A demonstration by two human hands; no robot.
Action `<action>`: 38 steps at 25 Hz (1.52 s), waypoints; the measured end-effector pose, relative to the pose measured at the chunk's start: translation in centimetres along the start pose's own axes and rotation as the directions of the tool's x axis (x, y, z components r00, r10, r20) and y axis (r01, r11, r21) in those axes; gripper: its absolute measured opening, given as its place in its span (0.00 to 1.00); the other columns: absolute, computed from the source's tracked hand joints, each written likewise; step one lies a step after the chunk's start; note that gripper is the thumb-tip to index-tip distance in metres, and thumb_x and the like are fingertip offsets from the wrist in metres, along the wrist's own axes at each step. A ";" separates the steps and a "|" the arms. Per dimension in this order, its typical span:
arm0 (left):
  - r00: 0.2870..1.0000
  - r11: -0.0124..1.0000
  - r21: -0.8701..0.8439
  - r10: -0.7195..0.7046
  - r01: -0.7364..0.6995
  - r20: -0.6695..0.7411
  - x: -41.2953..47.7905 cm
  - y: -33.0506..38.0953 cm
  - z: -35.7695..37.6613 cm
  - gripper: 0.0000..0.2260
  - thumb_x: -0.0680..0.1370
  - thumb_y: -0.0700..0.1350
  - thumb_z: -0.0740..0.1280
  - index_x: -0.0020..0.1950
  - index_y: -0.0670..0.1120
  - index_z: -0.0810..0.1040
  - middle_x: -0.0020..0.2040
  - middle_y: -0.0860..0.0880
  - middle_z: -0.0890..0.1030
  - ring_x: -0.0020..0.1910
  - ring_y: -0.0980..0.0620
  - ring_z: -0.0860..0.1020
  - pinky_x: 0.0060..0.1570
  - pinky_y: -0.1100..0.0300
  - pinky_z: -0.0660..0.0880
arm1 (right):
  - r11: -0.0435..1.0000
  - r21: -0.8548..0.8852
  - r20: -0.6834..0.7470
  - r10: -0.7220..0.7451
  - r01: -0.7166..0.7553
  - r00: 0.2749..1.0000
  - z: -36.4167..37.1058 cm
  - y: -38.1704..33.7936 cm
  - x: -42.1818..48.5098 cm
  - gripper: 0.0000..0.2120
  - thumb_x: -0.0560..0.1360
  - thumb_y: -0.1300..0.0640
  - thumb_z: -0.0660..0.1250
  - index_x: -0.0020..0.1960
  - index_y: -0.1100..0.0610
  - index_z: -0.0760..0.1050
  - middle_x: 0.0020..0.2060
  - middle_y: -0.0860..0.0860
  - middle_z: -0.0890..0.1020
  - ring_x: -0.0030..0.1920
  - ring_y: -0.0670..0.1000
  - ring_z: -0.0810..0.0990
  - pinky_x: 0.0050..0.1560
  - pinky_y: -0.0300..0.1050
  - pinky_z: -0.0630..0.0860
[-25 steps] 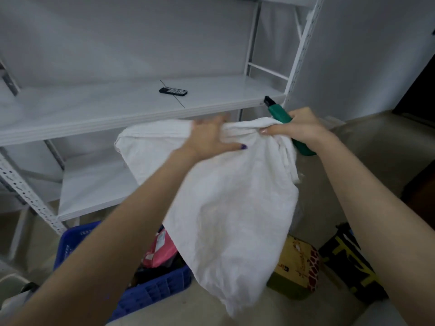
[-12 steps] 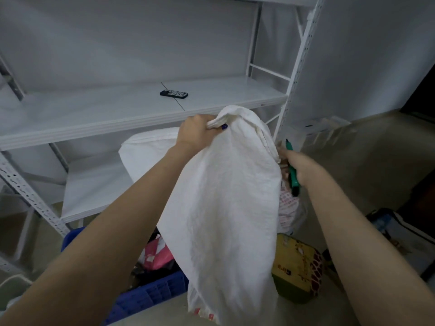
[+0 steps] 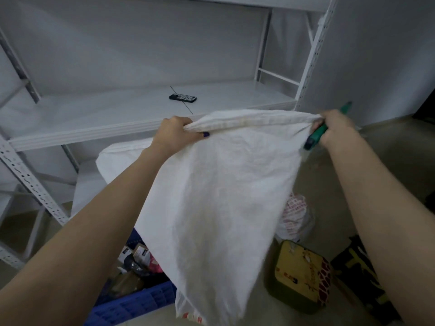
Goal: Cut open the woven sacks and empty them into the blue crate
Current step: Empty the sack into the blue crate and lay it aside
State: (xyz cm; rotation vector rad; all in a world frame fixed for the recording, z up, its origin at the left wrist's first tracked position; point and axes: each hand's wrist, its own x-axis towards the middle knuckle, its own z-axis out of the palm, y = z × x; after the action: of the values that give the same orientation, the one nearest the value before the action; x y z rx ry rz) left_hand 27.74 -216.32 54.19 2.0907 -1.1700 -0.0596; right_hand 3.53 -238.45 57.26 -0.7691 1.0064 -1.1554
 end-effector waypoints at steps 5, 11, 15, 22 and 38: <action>0.980 0.981 0.054 0.181 -0.186 0.087 0.2 0.6 0.8 0.11 0.72 0.54 0.71 0.34 0.50 0.76 0.28 0.50 0.72 0.33 0.50 0.70 0.31 0.58 0.64 | 0.988 -0.111 -0.190 -0.131 0.111 0.973 -2.1 -1.4 -2.3 0.05 0.77 0.58 0.63 0.45 0.57 0.68 0.31 0.50 0.71 0.20 0.43 0.71 0.26 0.37 0.71; 0.964 0.942 0.215 0.237 -0.258 0.120 0.3 2.8 3.4 0.17 0.77 0.59 0.62 0.39 0.46 0.74 0.33 0.48 0.74 0.40 0.47 0.72 0.36 0.57 0.64 | 0.350 -0.700 0.319 -0.626 0.622 0.712 0.2 -1.1 -7.6 0.12 0.68 0.46 0.74 0.43 0.53 0.76 0.42 0.53 0.81 0.39 0.52 0.78 0.38 0.42 0.72; 0.918 0.902 0.185 0.363 -0.389 0.161 0.7 4.0 3.5 0.20 0.77 0.57 0.63 0.31 0.47 0.65 0.27 0.52 0.66 0.35 0.44 0.72 0.32 0.56 0.63 | 0.451 -0.681 0.574 -0.162 0.577 0.803 1.6 1.4 -8.4 0.14 0.66 0.58 0.77 0.39 0.51 0.72 0.37 0.48 0.77 0.30 0.45 0.74 0.26 0.37 0.72; 0.916 0.910 0.126 0.380 -0.395 0.126 0.0 2.2 1.6 0.14 0.73 0.55 0.70 0.38 0.46 0.72 0.28 0.54 0.69 0.30 0.52 0.69 0.31 0.57 0.62 | 0.376 -0.704 0.520 -0.306 0.603 0.798 4.1 4.0 -6.8 0.16 0.68 0.54 0.76 0.50 0.56 0.72 0.40 0.50 0.74 0.39 0.51 0.73 0.32 0.42 0.66; 0.992 0.940 0.337 0.092 -0.056 -0.091 -2.2 -5.4 -0.8 0.15 0.81 0.49 0.56 0.56 0.36 0.68 0.51 0.32 0.77 0.48 0.33 0.75 0.40 0.48 0.68 | 0.373 -0.849 0.203 -0.426 0.375 0.882 -0.5 4.3 -3.0 0.18 0.75 0.53 0.68 0.61 0.62 0.74 0.52 0.59 0.81 0.42 0.58 0.82 0.39 0.47 0.79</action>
State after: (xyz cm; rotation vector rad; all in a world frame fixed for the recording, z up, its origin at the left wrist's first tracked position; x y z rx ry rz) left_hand 30.61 -212.48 50.81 2.3061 -1.2617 0.3028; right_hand 4.40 -234.48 53.98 -1.9359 1.5339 -0.9989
